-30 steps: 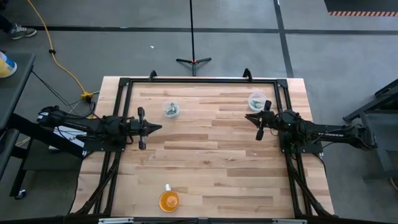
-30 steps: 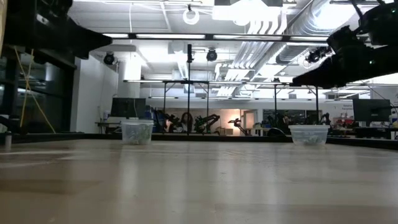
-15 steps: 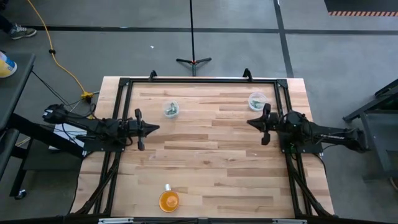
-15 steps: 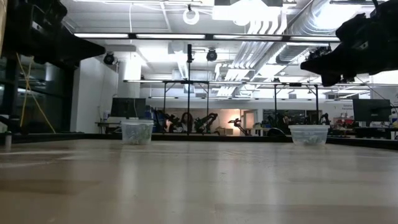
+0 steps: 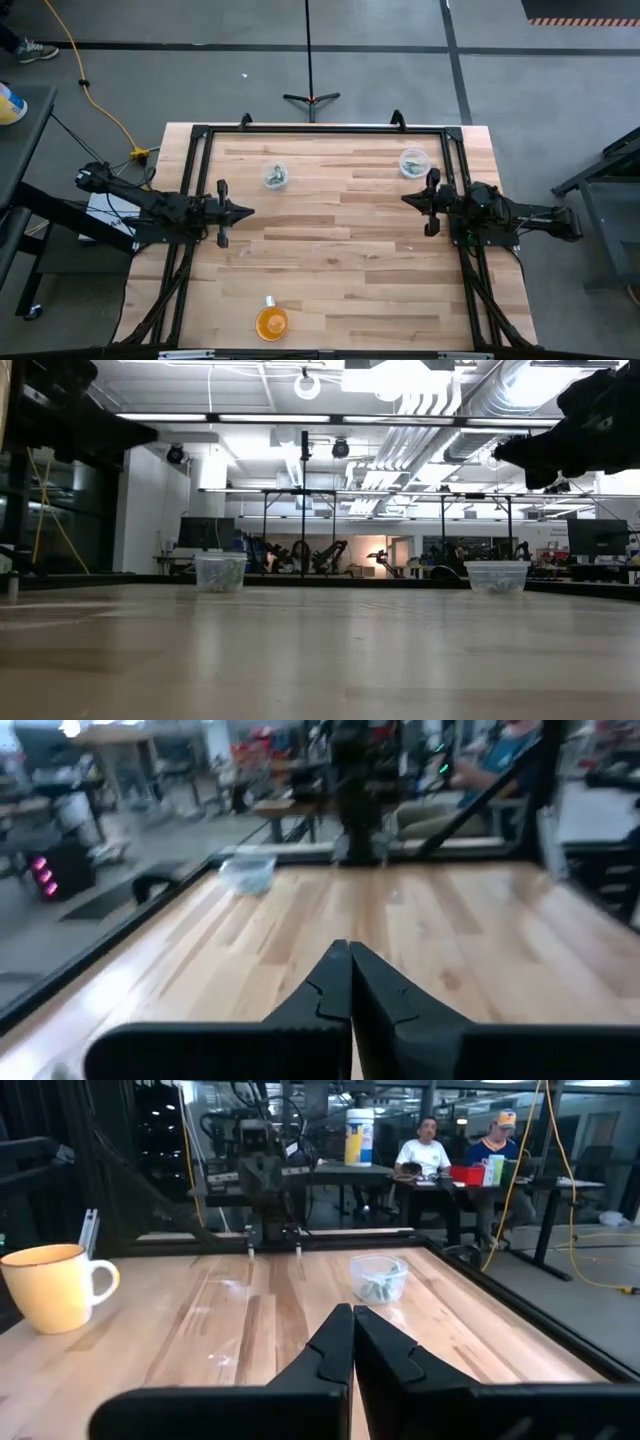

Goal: Pick and place items into bin
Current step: Return to Home Position

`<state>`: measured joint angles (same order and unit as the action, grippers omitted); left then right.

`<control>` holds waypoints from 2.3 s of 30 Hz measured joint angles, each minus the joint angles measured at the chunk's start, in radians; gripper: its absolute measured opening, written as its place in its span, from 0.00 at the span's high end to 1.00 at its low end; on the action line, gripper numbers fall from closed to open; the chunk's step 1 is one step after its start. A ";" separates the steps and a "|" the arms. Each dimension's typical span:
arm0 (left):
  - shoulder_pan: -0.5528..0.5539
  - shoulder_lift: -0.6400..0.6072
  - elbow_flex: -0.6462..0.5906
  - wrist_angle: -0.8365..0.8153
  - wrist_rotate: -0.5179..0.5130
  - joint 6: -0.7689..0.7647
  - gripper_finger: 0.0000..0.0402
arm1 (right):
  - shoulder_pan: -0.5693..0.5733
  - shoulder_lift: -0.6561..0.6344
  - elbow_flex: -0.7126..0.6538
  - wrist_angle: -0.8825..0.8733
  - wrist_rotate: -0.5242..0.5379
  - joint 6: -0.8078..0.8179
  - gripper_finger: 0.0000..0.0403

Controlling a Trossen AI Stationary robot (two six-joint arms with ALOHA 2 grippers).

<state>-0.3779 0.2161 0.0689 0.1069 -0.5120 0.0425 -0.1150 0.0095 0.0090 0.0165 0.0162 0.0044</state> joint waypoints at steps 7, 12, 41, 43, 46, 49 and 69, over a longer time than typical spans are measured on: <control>-0.033 -0.142 -0.003 0.011 0.150 0.117 0.95 | 0.000 -0.004 0.000 -0.002 0.009 -0.010 1.00; 0.050 -0.202 -0.001 -0.078 0.204 0.109 0.94 | 0.000 -0.004 0.000 0.002 0.030 -0.034 0.99; 0.136 -0.209 0.035 -0.236 0.477 0.014 0.94 | 0.000 -0.004 0.001 0.006 -0.015 -0.006 0.98; 0.136 -0.209 -0.028 -0.103 0.508 0.028 0.93 | 0.000 -0.004 0.001 0.006 -0.015 -0.006 0.99; 0.136 -0.199 -0.056 -0.105 0.500 0.031 0.94 | 0.000 -0.004 0.001 0.007 -0.015 -0.005 0.99; 0.136 -0.193 -0.056 -0.095 0.503 0.036 0.94 | 0.000 -0.004 0.001 0.007 -0.016 -0.005 0.99; 0.136 -0.201 -0.056 -0.098 0.503 0.021 0.85 | 0.000 -0.004 0.002 0.007 -0.016 -0.005 0.99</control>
<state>-0.2420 0.0154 0.0128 0.0090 -0.0090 0.0639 -0.1150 0.0059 0.0105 0.0238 0.0006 -0.0005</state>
